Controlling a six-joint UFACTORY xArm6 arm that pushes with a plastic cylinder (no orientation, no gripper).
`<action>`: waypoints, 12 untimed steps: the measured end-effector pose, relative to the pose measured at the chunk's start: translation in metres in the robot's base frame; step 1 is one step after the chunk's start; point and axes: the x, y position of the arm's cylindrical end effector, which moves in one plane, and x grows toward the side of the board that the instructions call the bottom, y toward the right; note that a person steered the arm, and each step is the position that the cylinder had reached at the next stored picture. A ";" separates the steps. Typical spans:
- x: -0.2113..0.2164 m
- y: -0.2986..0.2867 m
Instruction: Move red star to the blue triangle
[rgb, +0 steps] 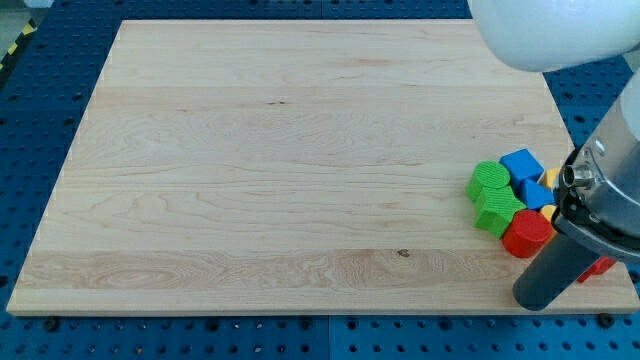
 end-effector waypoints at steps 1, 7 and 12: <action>0.000 0.012; -0.006 0.104; -0.045 0.085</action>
